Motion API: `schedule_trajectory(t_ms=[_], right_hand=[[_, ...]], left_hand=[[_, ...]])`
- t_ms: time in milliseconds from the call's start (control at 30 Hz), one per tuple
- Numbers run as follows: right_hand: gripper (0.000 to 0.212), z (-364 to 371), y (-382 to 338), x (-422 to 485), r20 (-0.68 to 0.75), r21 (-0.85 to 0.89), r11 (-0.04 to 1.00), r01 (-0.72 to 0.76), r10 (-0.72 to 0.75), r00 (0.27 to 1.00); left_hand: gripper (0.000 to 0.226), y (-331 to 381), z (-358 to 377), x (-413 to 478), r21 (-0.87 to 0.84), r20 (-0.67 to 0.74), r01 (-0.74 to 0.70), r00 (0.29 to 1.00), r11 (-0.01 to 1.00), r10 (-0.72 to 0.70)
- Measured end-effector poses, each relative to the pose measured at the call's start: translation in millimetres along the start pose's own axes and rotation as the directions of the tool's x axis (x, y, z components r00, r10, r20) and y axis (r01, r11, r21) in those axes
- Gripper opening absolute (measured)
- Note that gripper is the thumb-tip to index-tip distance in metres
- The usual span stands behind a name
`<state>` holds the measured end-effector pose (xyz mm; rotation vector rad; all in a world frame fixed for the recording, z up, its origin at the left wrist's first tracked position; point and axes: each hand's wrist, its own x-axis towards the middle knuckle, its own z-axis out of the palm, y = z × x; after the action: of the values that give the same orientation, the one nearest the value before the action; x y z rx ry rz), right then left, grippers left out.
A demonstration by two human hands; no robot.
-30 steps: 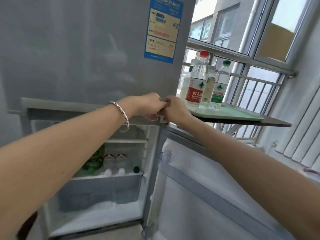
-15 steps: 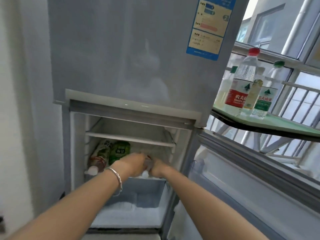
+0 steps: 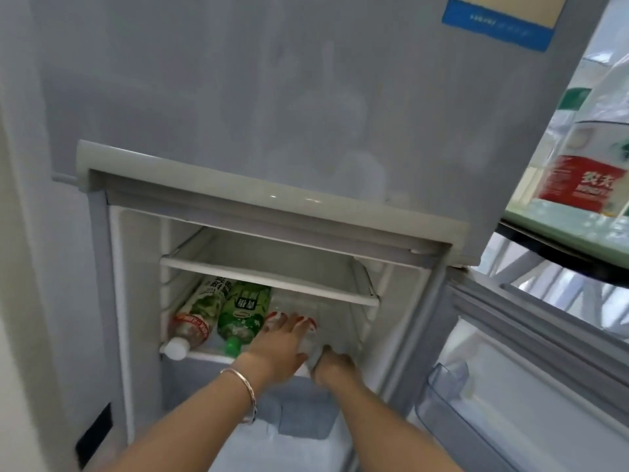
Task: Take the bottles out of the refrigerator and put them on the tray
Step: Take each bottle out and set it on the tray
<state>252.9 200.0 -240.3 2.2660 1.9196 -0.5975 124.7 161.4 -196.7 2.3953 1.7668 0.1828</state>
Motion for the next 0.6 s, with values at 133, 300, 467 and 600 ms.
schedule_trajectory(t_ms=[133, 300, 467, 600], right_hand=[[0.045, 6, 13, 3, -0.023, 0.013, 0.999, 0.043, -0.043, 0.999], [0.048, 7, 8, -23, -0.179, 0.061, 0.996, 0.068, -0.057, 0.982], [0.049, -29, -7, -67, -0.434, -0.093, 0.990, 0.103, -0.133, 0.891], [0.037, -61, -13, -116, -0.509, -0.099, 0.981, 0.166, -0.194, 0.838]], left_hand=[[0.068, -3, 9, 9, 0.010, 0.052, 0.017, 0.998, 1.000, -0.018], [0.070, 3, 8, 4, 0.038, 0.101, 0.017, 0.995, 0.999, -0.021], [0.076, 21, -11, -13, -0.016, 0.076, -0.049, 0.996, 0.999, 0.050], [0.073, 38, -42, -34, -0.172, 0.005, -0.086, 0.996, 0.981, 0.088]])
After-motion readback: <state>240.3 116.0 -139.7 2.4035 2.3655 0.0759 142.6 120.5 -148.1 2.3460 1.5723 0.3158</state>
